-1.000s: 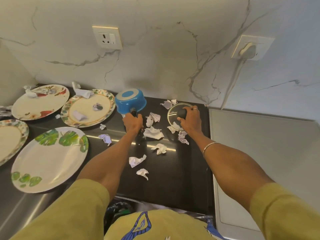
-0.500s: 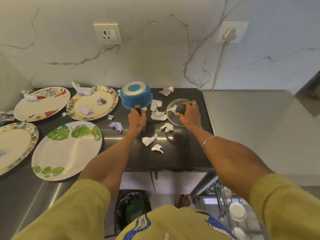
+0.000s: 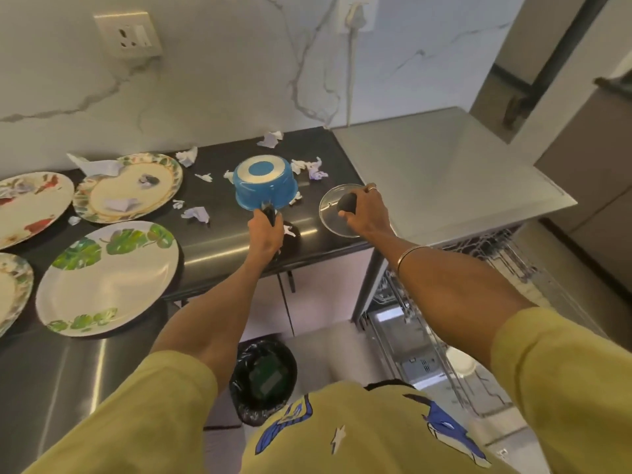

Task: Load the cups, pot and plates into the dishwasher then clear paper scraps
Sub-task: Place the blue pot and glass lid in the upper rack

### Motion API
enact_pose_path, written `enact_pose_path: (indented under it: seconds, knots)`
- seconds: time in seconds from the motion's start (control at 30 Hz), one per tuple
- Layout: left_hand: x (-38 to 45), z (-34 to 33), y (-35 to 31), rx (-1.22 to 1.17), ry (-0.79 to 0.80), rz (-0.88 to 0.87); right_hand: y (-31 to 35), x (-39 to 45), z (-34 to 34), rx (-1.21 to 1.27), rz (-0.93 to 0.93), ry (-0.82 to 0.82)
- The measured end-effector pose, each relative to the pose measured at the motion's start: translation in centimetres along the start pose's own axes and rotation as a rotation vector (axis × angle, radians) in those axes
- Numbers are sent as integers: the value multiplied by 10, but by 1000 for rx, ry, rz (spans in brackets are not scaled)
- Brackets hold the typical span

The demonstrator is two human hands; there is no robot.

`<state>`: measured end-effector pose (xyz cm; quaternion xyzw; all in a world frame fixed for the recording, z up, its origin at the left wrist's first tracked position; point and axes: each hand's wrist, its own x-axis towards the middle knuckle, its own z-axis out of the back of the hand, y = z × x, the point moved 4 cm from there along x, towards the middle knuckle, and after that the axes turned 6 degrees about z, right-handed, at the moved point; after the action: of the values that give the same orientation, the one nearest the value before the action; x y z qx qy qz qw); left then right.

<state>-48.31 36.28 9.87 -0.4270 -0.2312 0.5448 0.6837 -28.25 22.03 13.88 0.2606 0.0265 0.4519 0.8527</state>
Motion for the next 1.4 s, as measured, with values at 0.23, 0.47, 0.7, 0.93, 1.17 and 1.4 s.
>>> enact_pose_path:
  seconds: [0.23, 0.47, 0.7, 0.93, 1.17, 1.4]
  knots:
    - [-62, -29, -5, 71, 51, -120, -28, -70, 27, 45, -97, -43]
    - [-145, -77, -11, 88, 127, -140, -80, -163, 63, 13, -204, -17]
    - [-259, -134, -4, 57, 282, -206, -140, -280, 102, -46, -313, -40]
    - [-369, -191, -1, 113, 434, -316, -200, -407, 137, -58, -518, -88]
    - [-443, -249, -2, 150, 655, -403, -246, -492, 173, -71, -669, -201]
    - [-478, -311, -21, 192, 730, -499, -287, -534, 197, -69, -798, -289]
